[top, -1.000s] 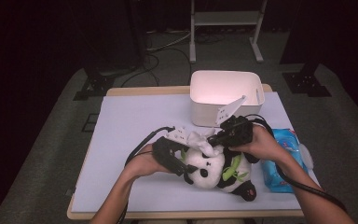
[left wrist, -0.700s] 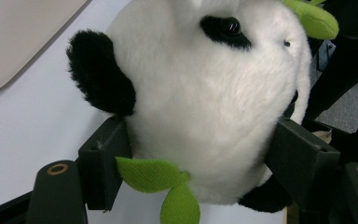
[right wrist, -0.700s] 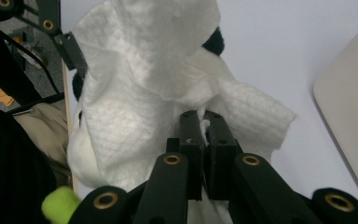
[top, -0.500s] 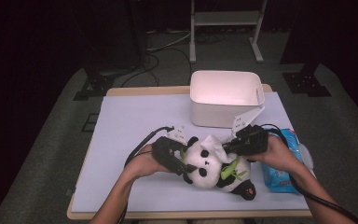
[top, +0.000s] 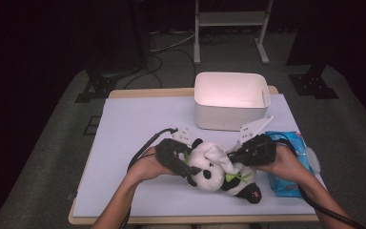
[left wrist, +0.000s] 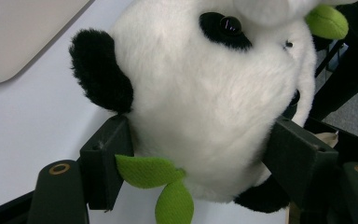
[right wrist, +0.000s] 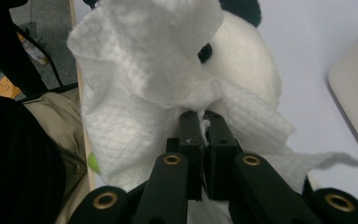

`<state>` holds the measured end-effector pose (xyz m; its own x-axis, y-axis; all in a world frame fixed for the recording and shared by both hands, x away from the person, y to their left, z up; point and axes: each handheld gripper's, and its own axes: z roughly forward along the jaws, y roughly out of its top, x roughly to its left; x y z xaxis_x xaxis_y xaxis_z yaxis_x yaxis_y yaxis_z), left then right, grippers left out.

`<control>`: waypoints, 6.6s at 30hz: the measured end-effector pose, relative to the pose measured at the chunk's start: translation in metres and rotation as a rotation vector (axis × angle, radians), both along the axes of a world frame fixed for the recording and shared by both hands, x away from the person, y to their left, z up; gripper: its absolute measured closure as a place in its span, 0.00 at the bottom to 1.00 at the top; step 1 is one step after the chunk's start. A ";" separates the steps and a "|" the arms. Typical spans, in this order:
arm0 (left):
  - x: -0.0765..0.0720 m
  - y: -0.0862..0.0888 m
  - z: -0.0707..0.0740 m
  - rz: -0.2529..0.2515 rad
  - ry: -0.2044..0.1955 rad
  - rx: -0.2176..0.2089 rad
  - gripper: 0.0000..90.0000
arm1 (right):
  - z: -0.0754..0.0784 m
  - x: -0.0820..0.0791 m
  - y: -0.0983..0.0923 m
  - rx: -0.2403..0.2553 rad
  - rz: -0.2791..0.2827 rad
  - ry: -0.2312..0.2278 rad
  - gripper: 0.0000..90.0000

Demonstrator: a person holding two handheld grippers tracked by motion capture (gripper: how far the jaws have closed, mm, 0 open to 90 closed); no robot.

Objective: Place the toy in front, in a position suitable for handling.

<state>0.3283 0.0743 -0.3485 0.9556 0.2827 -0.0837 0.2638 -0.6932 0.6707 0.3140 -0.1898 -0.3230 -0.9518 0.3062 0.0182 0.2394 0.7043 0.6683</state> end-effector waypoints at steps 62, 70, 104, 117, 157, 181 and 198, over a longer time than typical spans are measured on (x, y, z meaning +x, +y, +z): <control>0.008 0.016 -0.042 0.044 0.079 -0.010 0.33 | -0.013 0.004 0.041 -0.070 0.055 -0.060 0.96; 0.009 0.019 -0.045 0.052 0.083 -0.018 0.32 | -0.018 -0.004 0.040 -0.083 0.078 -0.033 0.96; 0.001 -0.003 -0.011 -0.013 0.003 -0.049 0.24 | -0.018 0.016 -0.019 -0.007 -0.047 0.001 0.97; 0.003 -0.005 -0.019 -0.036 0.004 -0.034 0.26 | -0.020 0.020 -0.026 0.019 -0.069 0.014 0.97; 0.006 -0.013 -0.008 -0.014 -0.054 -0.040 0.45 | 0.003 -0.002 0.016 -0.014 0.049 -0.037 0.96; 0.010 -0.011 -0.013 0.011 -0.027 -0.024 0.44 | -0.008 -0.011 0.002 -0.029 0.038 -0.027 0.96; 0.014 -0.006 -0.017 0.012 0.002 -0.036 0.44 | -0.005 0.002 0.004 0.001 0.024 -0.029 0.96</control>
